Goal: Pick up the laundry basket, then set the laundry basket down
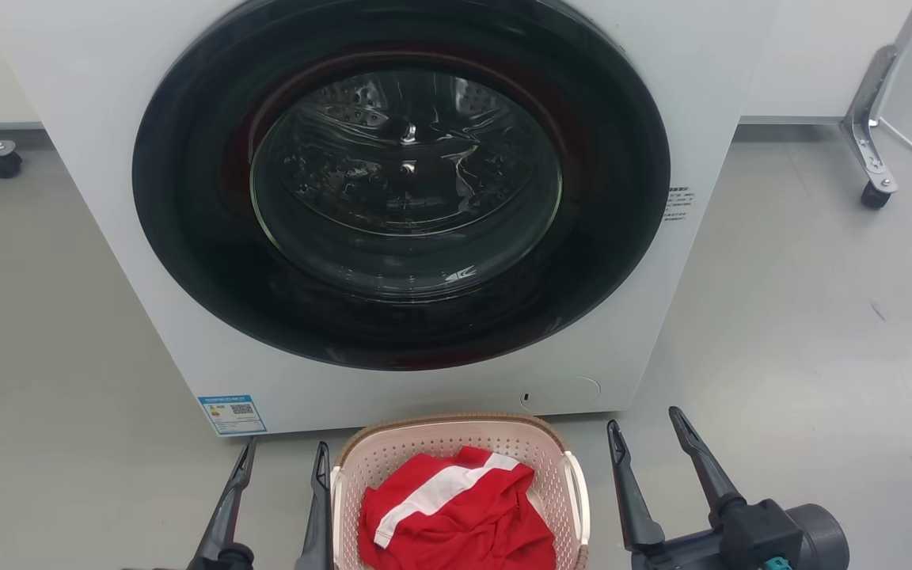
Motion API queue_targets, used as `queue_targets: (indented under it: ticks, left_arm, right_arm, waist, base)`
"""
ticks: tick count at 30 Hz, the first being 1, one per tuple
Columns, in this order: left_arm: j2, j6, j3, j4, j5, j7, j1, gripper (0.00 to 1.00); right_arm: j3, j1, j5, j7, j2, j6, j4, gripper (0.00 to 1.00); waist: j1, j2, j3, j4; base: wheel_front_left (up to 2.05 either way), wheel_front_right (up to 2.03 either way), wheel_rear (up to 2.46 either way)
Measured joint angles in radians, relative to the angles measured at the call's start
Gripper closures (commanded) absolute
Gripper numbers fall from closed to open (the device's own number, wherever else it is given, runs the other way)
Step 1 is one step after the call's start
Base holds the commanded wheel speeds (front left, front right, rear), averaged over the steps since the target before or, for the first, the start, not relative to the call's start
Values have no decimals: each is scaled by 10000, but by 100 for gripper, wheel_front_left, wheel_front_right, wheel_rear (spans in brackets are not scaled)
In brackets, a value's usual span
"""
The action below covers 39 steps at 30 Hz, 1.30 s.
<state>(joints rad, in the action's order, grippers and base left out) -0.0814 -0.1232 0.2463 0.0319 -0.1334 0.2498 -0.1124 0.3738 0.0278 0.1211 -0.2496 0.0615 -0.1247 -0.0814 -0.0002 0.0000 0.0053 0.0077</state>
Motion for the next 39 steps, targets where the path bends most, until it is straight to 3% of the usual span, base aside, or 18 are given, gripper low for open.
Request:
queue_targets:
  ticks: [29, 39]
  left_arm:
    - [48, 0, -163, -29, -253, 0, -282, 0]
    - [96, 0, -259, 58, -353, 0, -260, 0]
  right_arm:
    - [-290, -392, 4, 0, -23, -2, 86, 0]
    - [-454, -397, 198, 0, -44, 0, 380, 0]
  waist:
    - [2, 0, -108, -48]
    - [2, 0, 428, -60]
  base:
    - [0, 0, 0]
    - [0, 0, 0]
